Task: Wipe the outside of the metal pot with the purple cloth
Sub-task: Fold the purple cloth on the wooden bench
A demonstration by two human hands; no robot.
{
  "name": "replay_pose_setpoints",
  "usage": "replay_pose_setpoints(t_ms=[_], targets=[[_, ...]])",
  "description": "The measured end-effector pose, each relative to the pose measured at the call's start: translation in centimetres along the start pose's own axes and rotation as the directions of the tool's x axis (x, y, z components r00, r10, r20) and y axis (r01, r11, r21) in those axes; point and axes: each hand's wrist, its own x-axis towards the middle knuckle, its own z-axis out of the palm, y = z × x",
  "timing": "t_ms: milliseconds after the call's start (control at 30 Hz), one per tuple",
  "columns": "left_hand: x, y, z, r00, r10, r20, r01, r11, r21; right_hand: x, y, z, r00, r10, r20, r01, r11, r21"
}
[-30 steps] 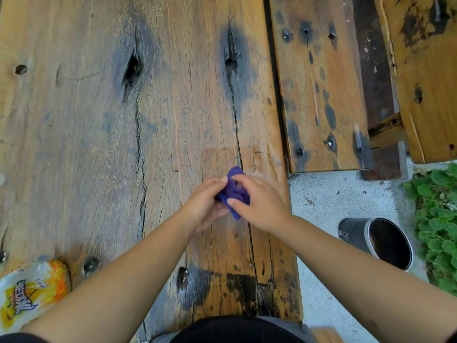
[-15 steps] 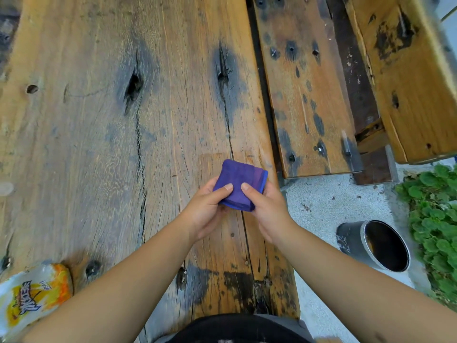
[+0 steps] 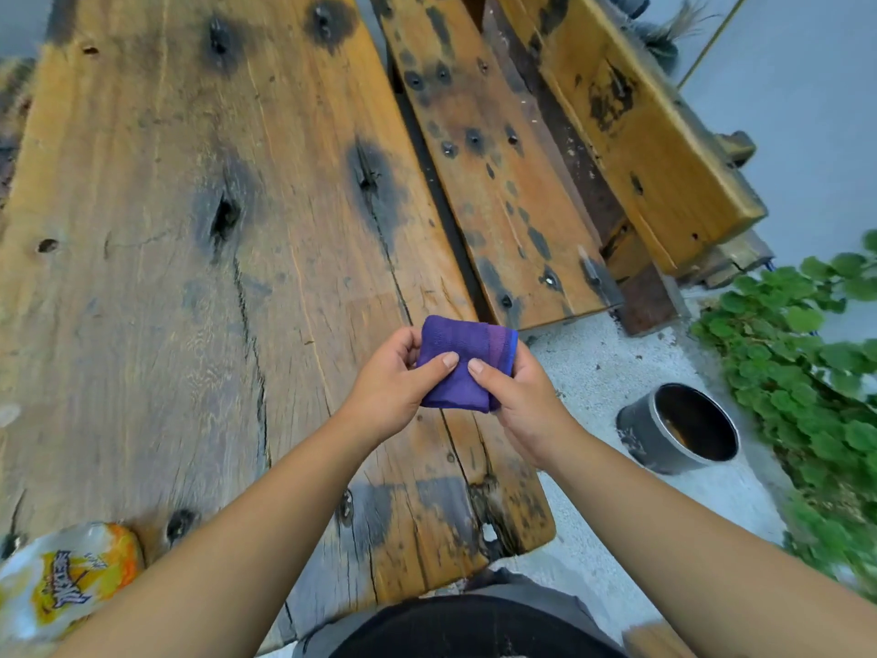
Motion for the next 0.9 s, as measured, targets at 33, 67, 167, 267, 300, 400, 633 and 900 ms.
replay_pose_setpoints(t_ms=[33,67,167,267,300,400,633,900], targets=[[-0.6,0.0,0.6,0.999,0.003,0.035,-0.003,1.000,0.015,-1.1,0.2,-0.3,1.000,0.010,-0.019,-0.010,1.000,0.017],[-1.2,0.1,1.2,0.998,-0.004,0.070,0.002,1.000,0.024,-2.2,0.5,-0.7,0.999,0.015,-0.038,-0.015,1.000,0.014],[-2.9,0.1,2.5,0.983,-0.054,0.177,0.044,0.997,0.059,-5.7,1.2,-1.9,0.993,0.011,-0.115,-0.013,1.000,-0.023],[-4.3,-0.2,4.0,0.945,-0.146,0.292,0.131,0.989,0.069,-9.4,2.2,-3.1,0.967,0.002,-0.253,-0.002,1.000,-0.001],[-4.7,-0.4,4.4,0.926,-0.172,0.337,0.158,0.985,0.068,-10.5,2.7,-3.4,0.957,0.004,-0.292,0.001,1.000,0.016],[-5.7,-1.3,6.3,0.871,-0.208,0.446,0.173,0.978,0.117,-13.7,4.4,-4.5,0.918,0.022,-0.397,0.009,0.997,0.076],[-8.0,-3.5,13.5,0.814,-0.248,0.525,0.121,0.957,0.264,-19.5,8.0,-8.4,0.779,0.090,-0.620,0.042,0.980,0.196],[-6.8,-5.1,25.6,0.799,-0.334,0.499,0.197,0.931,0.308,-20.7,8.8,-20.0,0.729,0.086,-0.680,0.079,0.975,0.208]])
